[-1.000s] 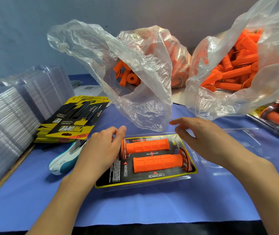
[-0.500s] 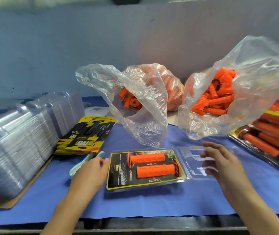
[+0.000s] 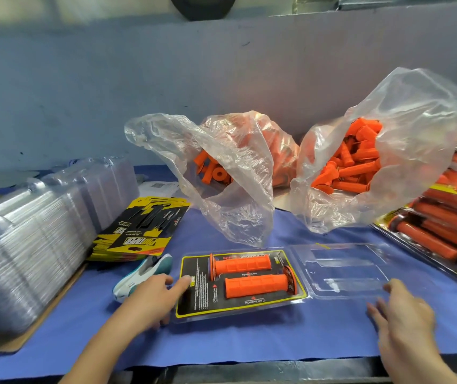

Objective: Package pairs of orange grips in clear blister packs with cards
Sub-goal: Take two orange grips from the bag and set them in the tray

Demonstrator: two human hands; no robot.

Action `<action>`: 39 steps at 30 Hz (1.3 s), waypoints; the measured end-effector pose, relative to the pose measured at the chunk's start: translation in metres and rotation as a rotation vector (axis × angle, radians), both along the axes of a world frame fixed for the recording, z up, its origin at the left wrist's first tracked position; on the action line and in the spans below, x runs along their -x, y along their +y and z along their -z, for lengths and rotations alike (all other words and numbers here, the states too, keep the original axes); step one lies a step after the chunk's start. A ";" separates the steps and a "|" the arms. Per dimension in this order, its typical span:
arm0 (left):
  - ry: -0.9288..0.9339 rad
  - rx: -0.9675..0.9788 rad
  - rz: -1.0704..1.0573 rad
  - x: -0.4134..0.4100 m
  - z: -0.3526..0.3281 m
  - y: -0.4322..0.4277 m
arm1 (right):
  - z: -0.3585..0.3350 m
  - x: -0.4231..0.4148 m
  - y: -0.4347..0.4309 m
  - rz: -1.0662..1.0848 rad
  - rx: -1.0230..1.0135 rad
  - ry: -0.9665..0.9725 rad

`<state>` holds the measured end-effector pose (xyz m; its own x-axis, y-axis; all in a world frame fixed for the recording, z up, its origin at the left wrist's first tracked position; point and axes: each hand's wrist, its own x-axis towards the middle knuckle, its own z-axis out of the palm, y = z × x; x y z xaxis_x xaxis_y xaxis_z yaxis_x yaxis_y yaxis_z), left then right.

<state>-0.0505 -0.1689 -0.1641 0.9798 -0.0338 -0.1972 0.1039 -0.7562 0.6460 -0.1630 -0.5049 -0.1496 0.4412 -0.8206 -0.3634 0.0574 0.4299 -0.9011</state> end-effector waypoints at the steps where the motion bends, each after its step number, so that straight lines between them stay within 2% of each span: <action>1: 0.009 0.004 0.022 -0.001 0.000 -0.002 | 0.002 -0.002 0.003 -0.034 -0.067 -0.063; 6: 0.011 0.015 0.142 -0.001 0.005 -0.012 | 0.008 -0.008 0.016 -0.209 -0.235 -0.189; 9: -0.018 0.030 0.164 0.000 0.008 -0.011 | 0.012 -0.011 0.020 -0.287 -0.261 -0.212; 15: -0.093 0.065 0.178 0.006 0.008 -0.014 | 0.029 -0.008 0.032 -0.202 -0.109 -0.153; 17: -0.080 0.076 0.176 0.008 0.006 -0.015 | 0.033 -0.001 0.045 -0.180 0.138 -0.078; 18: -0.069 0.083 0.169 0.009 0.005 -0.015 | 0.030 0.003 0.055 -0.186 0.423 -0.092; 21: -0.075 0.025 0.124 0.013 0.006 -0.017 | 0.025 0.001 0.086 -0.359 1.557 -0.312; 22: -0.072 0.016 0.104 0.015 0.006 -0.018 | 0.028 -0.004 0.096 -0.416 1.798 -0.307; 23: -0.066 0.025 0.091 0.017 0.006 -0.021 | 0.030 -0.009 0.103 -0.476 1.930 -0.249; 25: -0.040 0.057 0.088 0.019 0.005 -0.024 | 0.039 -0.019 0.111 -0.563 2.022 -0.099; 27: -0.007 0.077 0.100 0.020 0.002 -0.026 | 0.049 -0.023 0.111 -0.521 2.067 -0.044; 29: 0.051 0.136 0.113 0.019 -0.002 -0.024 | 0.053 -0.025 0.109 -0.458 2.097 -0.055; 33: 0.190 0.384 0.120 0.020 -0.009 -0.014 | 0.058 -0.026 0.104 -0.431 2.100 -0.061; 39: 0.230 0.445 0.085 0.026 -0.009 -0.015 | 0.062 -0.027 0.110 -0.440 2.117 -0.121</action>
<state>-0.0763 -0.1842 -0.1548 0.9030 -0.2412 -0.3555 0.2312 -0.4246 0.8754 -0.1361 -0.3950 -0.2118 0.6082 0.2801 0.7427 0.3390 -0.9377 0.0761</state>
